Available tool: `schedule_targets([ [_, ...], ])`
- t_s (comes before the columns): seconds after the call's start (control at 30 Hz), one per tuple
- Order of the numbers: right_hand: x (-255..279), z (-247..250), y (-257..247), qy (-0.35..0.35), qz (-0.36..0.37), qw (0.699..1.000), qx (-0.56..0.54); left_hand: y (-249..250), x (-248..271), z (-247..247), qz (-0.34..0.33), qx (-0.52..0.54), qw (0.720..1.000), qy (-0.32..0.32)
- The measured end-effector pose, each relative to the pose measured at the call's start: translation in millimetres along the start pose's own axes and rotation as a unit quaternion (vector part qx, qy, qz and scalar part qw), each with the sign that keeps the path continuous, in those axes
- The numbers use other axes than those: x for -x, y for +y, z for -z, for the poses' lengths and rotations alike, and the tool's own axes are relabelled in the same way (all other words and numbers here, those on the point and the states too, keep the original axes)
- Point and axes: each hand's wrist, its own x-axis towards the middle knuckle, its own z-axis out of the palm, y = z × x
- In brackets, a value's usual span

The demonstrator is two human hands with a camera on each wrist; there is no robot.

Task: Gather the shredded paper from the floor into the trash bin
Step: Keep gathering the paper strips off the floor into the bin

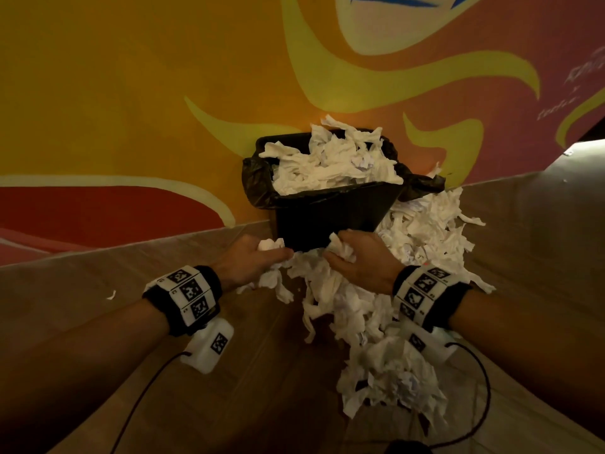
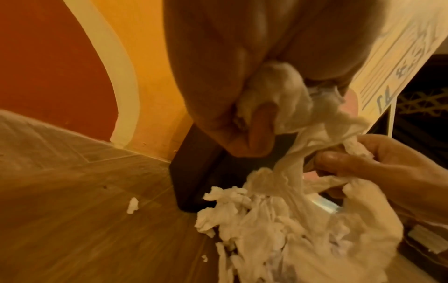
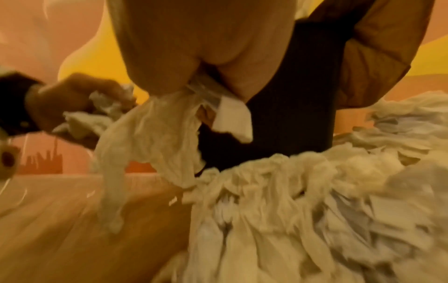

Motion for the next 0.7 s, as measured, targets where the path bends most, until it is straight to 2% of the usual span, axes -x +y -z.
schedule_targets([
  [0.13, -9, 28, -13, -0.043, -0.004, 0.997, -0.061, 16, 4, 2, -0.044, 0.005, 0.999, -0.018],
  [0.27, -21, 49, -28, -0.035, 0.011, 0.996, -0.076, 47, 7, 6, -0.098, -0.025, 0.994, -0.032],
  [0.37, -28, 68, -37, -0.014, 0.048, 0.993, -0.11, 73, 9, 14, -0.139, 0.037, 0.989, -0.038],
  [0.43, -33, 82, -43, 0.025, 0.079, 0.989, -0.12, 89, 8, 19, -0.157, 0.06, 0.986, -0.01],
  [0.57, -47, 111, -42, 0.173, 0.063, 0.977, -0.108, 115, -5, 27, -0.186, 0.127, 0.968, 0.111],
  [0.7, -64, 133, -37, 0.307, 0.037, 0.945, -0.111, 135, -27, 30, -0.223, 0.095, 0.947, 0.21],
])
